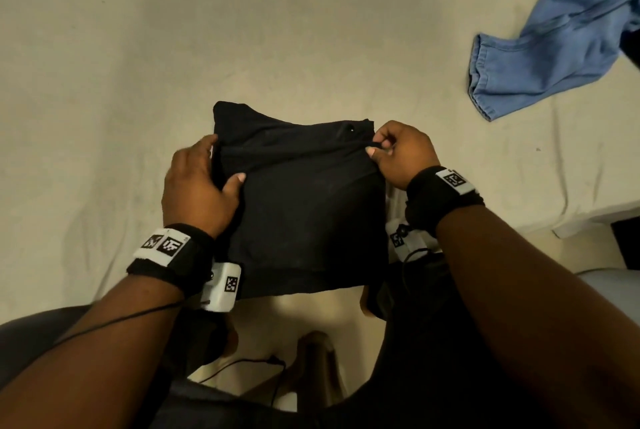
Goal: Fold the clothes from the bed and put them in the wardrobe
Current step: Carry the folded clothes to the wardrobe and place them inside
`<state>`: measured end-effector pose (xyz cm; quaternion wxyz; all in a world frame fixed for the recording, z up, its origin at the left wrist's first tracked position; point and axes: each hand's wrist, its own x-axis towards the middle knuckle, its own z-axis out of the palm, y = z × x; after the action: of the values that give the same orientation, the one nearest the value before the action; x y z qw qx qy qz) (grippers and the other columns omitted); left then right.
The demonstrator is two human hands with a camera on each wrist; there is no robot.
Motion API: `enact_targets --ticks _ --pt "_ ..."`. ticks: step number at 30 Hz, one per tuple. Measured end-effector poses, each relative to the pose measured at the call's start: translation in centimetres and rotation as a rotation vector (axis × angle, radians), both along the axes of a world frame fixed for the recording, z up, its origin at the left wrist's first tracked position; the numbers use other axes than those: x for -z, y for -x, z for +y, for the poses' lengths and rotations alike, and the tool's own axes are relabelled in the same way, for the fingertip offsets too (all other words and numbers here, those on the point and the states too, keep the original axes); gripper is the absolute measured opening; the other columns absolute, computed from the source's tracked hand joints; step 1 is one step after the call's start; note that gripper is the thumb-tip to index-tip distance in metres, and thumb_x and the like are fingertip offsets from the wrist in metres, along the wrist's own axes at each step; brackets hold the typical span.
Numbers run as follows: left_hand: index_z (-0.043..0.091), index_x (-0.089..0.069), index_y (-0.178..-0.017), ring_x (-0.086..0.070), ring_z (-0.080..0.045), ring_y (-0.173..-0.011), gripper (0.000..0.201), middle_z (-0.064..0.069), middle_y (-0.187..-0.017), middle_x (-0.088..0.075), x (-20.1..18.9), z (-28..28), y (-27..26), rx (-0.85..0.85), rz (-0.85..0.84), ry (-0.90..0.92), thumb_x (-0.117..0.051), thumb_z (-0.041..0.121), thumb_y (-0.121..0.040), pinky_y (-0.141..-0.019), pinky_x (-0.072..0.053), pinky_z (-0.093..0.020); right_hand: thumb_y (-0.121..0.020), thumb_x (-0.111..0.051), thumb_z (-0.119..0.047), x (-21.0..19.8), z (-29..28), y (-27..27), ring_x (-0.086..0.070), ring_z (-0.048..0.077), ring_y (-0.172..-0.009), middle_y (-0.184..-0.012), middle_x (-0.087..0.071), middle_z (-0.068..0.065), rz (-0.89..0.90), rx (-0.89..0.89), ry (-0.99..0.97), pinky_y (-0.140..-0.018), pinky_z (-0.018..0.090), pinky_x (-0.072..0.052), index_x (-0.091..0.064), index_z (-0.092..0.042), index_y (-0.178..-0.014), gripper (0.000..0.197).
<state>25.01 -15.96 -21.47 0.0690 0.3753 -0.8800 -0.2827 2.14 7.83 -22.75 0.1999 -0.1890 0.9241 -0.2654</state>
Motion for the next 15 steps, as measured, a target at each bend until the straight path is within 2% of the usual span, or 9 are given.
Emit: enact_targets --ticks 2,4,6,8,10,13,15 --pt "0.018 -0.054 -0.139 -0.051 -0.029 -0.121 0.061 -0.011 -0.130 -0.058 -1.5 2.5 0.5 0.185 0.131 0.139 -0.075 0.039 -0.085 -0.105 -0.039 -0.041 -0.088 -0.073 -0.025 0.1 -0.1 -0.3 -0.058 0.018 -0.076 -0.081 -0.063 0.001 0.030 -0.015 -0.009 -0.078 0.027 -0.048 -0.065 -0.021 -0.088 0.009" --pt "0.018 -0.062 -0.131 -0.054 -0.028 -0.120 0.054 -0.008 -0.128 -0.062 -2.6 7.1 1.2 0.433 0.236 0.126 -0.074 0.043 -0.085 -0.103 -0.043 -0.043 -0.087 -0.074 -0.029 0.1 -0.3 -0.6 -0.057 0.019 -0.076 -0.079 -0.062 0.001 0.071 -0.040 -0.009 -0.074 0.028 -0.047 -0.064 -0.021 -0.084 0.013" --pt "0.025 -0.060 -0.135 -0.047 -0.031 -0.133 0.056 -0.007 -0.139 -0.057 -1.9 12.0 1.6 0.666 0.126 0.122 -0.068 0.051 -0.085 -0.108 -0.042 -0.051 -0.085 -0.076 -0.030 0.2 -0.5 -1.0 -0.057 0.018 -0.074 -0.078 -0.062 0.000 0.084 -0.048 -0.011 -0.072 0.028 -0.046 -0.063 -0.023 -0.079 0.016" --pt "0.037 -0.040 -0.150 -0.020 -0.036 -0.151 0.062 -0.005 -0.162 -0.032 -0.1 15.0 1.4 0.799 -0.133 0.160 -0.049 0.056 -0.092 -0.117 -0.023 -0.060 -0.085 -0.076 -0.031 0.3 -0.6 -1.2 -0.057 0.016 -0.071 -0.076 -0.062 -0.002 0.079 -0.046 -0.016 -0.071 0.027 -0.045 -0.063 -0.024 -0.077 0.017" --pt "0.045 -0.019 -0.157 0.003 -0.037 -0.155 0.062 -0.003 -0.170 -0.006 2.0 15.5 0.9 0.868 -0.254 0.163 -0.033 0.054 -0.097 -0.120 -0.006 -0.062 -0.084 -0.077 -0.032 0.1 -0.7 -1.1 -0.057 0.016 -0.071 -0.076 -0.063 -0.003 0.083 -0.037 -0.022 -0.072 0.027 -0.047 -0.063 -0.023 -0.075 0.018" --pt "0.051 0.000 -0.157 0.019 -0.036 -0.153 0.064 0.003 -0.168 0.016 3.9 15.4 0.2 0.908 -0.328 0.139 -0.032 0.053 -0.102 -0.121 0.004 -0.063 -0.082 -0.078 -0.034 -0.3 -0.8 -0.9 -0.061 0.018 -0.073 -0.076 -0.064 -0.003 0.123 0.048 -0.003 -0.072 0.028 -0.050 -0.066 -0.020 -0.074 0.020" --pt "0.052 0.005 -0.156 0.022 -0.036 -0.152 0.065 0.004 -0.167 0.022 4.4 15.4 0.3 0.906 -0.359 0.131 -0.031 0.054 -0.102 -0.120 0.006 -0.064 -0.081 -0.078 -0.034 -0.4 -0.9 -0.9 -0.062 0.018 -0.073 -0.075 -0.064 -0.004 0.135 0.074 -0.007 -0.071 0.029 -0.051 -0.067 -0.021 -0.074 0.019"
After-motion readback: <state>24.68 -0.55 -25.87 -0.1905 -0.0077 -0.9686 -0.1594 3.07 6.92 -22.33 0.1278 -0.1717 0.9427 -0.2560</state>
